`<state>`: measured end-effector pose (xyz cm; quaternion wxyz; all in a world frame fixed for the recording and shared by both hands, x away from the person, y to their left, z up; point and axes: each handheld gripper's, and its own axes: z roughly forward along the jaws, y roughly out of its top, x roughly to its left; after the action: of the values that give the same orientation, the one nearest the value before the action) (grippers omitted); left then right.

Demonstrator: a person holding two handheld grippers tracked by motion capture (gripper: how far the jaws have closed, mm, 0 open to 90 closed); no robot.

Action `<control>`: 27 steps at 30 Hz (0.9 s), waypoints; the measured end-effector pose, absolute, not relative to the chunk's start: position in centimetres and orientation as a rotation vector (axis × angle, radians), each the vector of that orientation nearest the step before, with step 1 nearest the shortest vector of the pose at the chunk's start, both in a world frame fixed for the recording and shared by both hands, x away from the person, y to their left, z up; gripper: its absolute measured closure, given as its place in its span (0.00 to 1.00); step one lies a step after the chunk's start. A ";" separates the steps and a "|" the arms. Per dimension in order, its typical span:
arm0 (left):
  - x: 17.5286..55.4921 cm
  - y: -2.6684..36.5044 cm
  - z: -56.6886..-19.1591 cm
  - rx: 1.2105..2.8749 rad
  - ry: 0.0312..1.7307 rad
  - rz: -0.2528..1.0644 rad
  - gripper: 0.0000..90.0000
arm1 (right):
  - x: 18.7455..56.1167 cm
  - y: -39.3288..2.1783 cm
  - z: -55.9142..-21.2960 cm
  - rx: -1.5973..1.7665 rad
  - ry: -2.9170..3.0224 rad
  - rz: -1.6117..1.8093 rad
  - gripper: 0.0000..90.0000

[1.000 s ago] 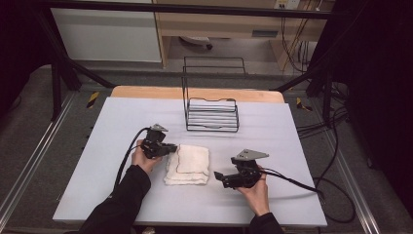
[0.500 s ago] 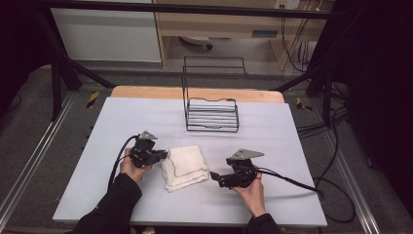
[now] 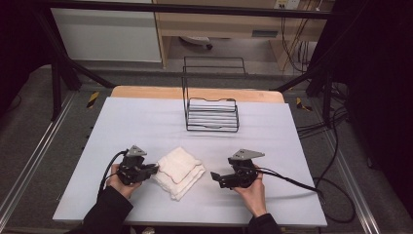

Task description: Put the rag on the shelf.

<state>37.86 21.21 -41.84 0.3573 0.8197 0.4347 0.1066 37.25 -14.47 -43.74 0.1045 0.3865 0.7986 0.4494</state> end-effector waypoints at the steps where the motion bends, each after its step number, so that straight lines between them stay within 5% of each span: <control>1: 38.2 21.1 -41.5 2.112 1.107 0.298 0.77 | 37.3 -14.5 -43.7 1.132 2.353 1.324 0.10; 7: 42.0 18.8 -40.4 2.150 1.015 0.323 0.45 | 37.2 -14.7 -43.4 1.141 2.336 1.326 0.06; 10: 43.8 17.5 -40.9 2.175 1.012 0.320 0.42 | 37.1 -14.8 -43.4 1.135 2.336 1.311 0.04; 20: 46.8 15.9 -43.3 2.182 1.006 0.204 0.54 | 37.0 -14.7 -43.6 1.125 2.345 1.300 0.03; 27: 47.0 15.6 -44.1 2.191 1.007 0.128 0.72 | 37.1 -14.6 -43.7 1.126 2.353 1.305 0.04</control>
<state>47.01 15.63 -44.11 0.3554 0.8481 0.3898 0.0494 37.08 -14.65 -43.70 0.1123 0.3837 0.8015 0.4447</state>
